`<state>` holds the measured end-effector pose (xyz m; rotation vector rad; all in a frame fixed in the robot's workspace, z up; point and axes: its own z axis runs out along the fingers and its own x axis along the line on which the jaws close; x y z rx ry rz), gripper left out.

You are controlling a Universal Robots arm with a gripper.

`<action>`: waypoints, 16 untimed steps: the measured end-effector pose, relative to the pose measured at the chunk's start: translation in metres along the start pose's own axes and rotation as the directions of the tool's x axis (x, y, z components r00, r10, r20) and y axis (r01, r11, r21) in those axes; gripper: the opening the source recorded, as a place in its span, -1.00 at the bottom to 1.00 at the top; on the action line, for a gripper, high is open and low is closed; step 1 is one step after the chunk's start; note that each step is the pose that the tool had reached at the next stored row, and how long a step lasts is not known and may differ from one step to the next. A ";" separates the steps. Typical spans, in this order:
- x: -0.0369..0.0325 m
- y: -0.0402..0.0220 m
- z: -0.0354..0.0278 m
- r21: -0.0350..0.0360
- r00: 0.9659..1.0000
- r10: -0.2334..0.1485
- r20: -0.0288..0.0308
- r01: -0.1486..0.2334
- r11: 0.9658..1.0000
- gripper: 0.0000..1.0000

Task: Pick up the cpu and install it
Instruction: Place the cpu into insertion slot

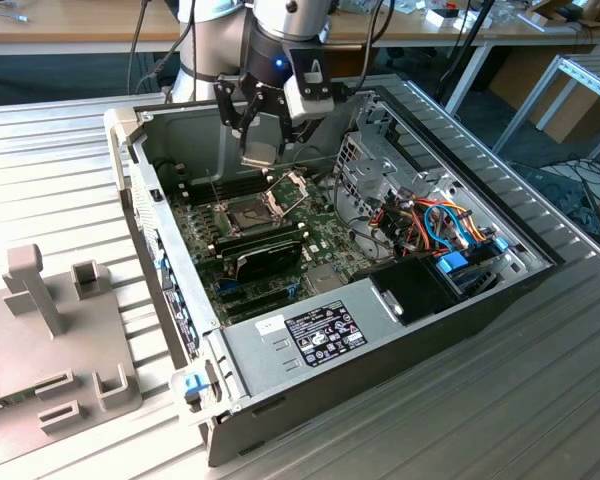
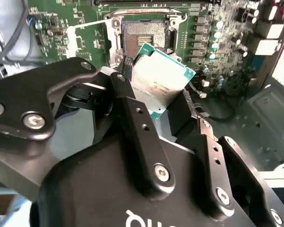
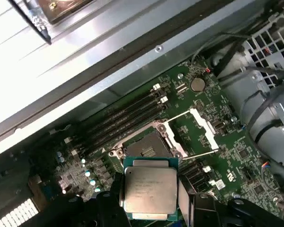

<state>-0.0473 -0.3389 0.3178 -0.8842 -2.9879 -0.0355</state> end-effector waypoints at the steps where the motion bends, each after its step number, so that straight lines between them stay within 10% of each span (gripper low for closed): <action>1: 0.0000 0.0000 0.0002 -0.001 1.000 0.032 0.000 -0.032 0.999 0.09; 8: 0.0000 0.0000 0.0011 -0.006 0.981 0.194 0.002 -0.194 0.981 0.09; 16: -0.0001 0.0000 0.0022 -0.012 0.930 0.366 0.003 -0.366 0.930 0.09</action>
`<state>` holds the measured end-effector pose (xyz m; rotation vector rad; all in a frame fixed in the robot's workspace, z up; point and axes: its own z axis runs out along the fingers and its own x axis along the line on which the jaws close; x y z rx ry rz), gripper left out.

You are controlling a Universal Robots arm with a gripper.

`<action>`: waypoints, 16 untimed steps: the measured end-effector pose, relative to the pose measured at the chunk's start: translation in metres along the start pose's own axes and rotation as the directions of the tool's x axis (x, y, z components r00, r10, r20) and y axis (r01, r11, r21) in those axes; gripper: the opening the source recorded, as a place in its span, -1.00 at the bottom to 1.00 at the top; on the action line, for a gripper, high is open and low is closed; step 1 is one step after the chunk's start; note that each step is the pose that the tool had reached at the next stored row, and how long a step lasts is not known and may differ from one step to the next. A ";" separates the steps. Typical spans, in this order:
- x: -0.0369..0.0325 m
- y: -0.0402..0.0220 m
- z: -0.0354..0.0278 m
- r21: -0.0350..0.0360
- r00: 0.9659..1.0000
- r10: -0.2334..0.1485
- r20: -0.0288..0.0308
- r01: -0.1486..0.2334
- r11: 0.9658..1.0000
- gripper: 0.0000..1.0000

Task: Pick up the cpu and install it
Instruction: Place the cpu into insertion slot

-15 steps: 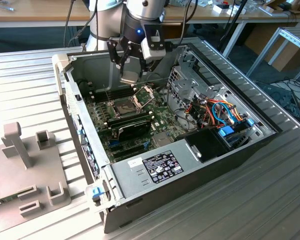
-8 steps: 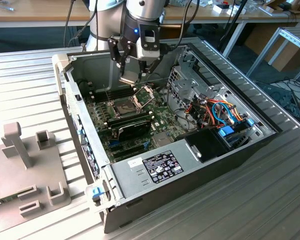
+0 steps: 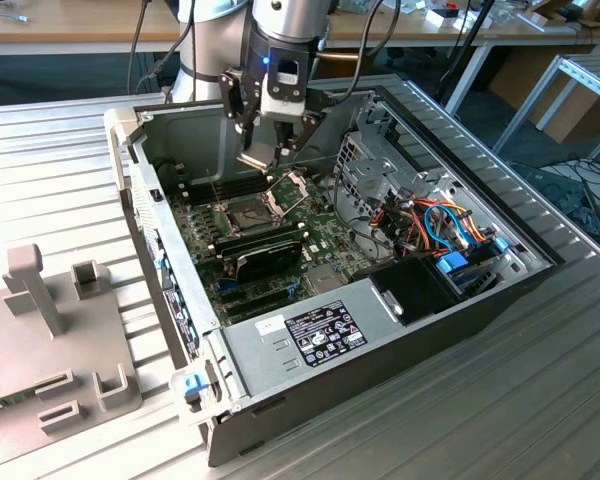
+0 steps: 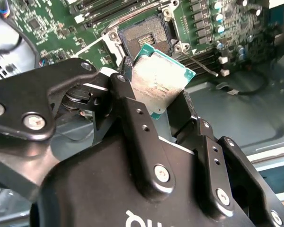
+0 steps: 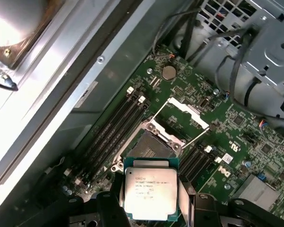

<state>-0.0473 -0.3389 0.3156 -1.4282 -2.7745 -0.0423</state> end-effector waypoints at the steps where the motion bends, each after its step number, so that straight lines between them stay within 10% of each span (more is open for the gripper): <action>1: 0.0000 0.0000 0.0001 -0.001 1.000 0.017 0.000 -0.017 1.000 0.09; 5: 0.0000 0.0000 0.0006 -0.003 0.996 0.094 0.001 -0.094 0.996 0.09; 11: 0.0000 0.0000 0.0016 -0.008 0.973 0.231 0.003 -0.231 0.973 0.09; 16: -0.0001 0.0000 0.0025 -0.012 0.937 0.349 0.003 -0.349 0.937 0.09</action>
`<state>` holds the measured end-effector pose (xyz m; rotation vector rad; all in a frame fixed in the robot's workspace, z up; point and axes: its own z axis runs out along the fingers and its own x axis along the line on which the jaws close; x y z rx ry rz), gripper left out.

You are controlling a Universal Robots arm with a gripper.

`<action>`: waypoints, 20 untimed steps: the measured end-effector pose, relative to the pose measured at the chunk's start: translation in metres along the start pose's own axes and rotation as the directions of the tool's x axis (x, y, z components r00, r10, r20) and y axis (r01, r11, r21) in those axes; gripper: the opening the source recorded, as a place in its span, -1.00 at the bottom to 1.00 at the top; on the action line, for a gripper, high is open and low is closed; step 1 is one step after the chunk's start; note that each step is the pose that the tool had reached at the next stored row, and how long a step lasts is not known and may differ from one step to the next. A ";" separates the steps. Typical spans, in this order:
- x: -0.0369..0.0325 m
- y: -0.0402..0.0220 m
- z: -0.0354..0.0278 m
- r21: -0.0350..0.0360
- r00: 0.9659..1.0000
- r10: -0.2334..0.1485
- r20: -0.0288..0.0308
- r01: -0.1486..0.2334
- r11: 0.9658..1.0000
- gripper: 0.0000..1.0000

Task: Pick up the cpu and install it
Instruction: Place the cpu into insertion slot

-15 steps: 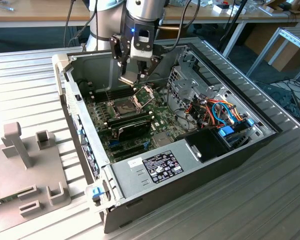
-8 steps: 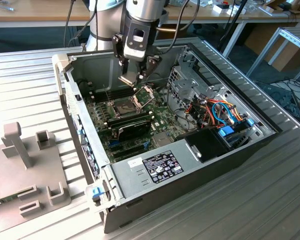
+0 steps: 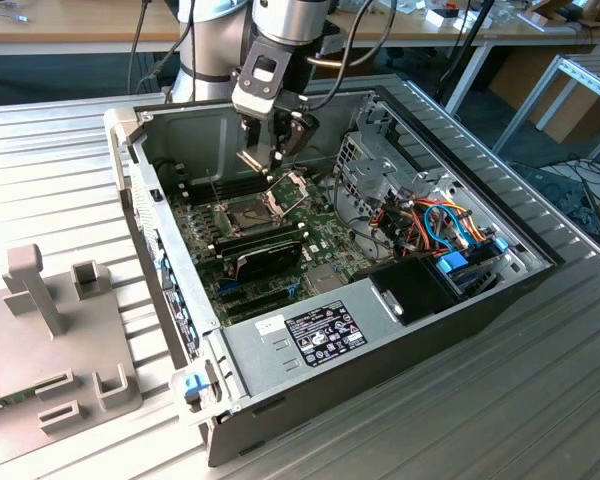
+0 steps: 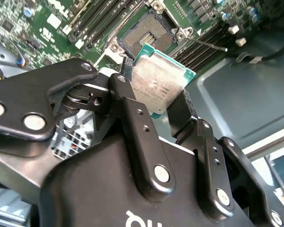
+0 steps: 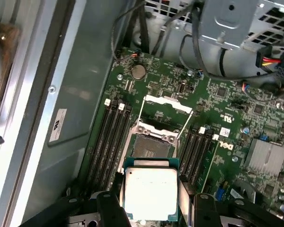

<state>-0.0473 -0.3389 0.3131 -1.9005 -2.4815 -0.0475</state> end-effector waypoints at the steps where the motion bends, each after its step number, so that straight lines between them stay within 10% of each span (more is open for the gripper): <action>1: 0.0000 0.0000 0.0002 -0.001 1.000 0.020 0.000 -0.020 1.000 0.09; 7: 0.0000 0.0000 0.0010 -0.005 0.990 0.144 0.002 -0.144 0.990 0.09; 10: 0.0000 0.0000 0.0016 -0.007 0.977 0.214 0.002 -0.214 0.977 0.09; 13: -0.0001 -0.0001 0.0022 -0.010 0.955 0.297 0.003 -0.297 0.955 0.09; 17: 0.0000 -0.0001 0.0023 -0.010 0.955 0.298 0.003 -0.298 0.955 0.09; 20: 0.0000 -0.0003 0.0026 -0.009 0.962 0.274 0.001 -0.274 0.962 0.09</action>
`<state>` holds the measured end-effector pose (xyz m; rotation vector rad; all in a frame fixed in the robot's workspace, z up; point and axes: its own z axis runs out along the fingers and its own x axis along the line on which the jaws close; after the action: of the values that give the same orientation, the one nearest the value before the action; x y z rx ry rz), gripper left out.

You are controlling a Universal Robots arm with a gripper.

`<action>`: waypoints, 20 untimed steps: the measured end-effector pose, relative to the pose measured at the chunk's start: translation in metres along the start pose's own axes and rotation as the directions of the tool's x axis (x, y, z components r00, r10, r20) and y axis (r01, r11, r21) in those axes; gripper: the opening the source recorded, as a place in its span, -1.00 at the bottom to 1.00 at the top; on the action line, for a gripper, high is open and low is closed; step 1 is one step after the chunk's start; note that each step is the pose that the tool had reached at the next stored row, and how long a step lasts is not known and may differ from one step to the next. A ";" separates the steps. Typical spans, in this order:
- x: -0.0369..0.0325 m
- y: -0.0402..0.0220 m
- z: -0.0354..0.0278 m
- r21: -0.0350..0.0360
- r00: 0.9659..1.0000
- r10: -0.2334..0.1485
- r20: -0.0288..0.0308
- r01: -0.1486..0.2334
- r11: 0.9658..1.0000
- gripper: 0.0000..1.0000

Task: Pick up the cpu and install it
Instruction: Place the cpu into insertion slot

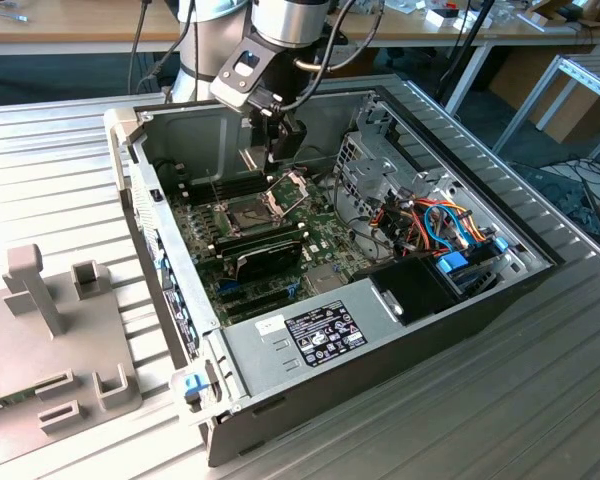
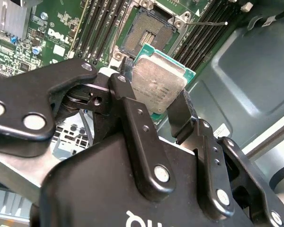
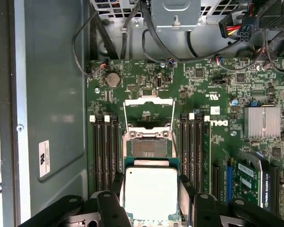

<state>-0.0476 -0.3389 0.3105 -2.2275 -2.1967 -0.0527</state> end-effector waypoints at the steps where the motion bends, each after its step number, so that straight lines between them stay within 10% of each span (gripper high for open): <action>1: 0.0000 -0.0002 0.0002 0.000 1.000 -0.007 0.000 0.007 1.000 0.09; 8: -0.0001 -0.0009 0.0030 0.000 1.000 -0.011 0.000 0.011 1.000 0.09; 20: -0.0010 -0.0023 0.0301 0.000 1.000 -0.011 -0.001 0.011 1.000 0.09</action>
<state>-0.0495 -0.3389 0.2803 -2.2145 -2.2086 -0.0535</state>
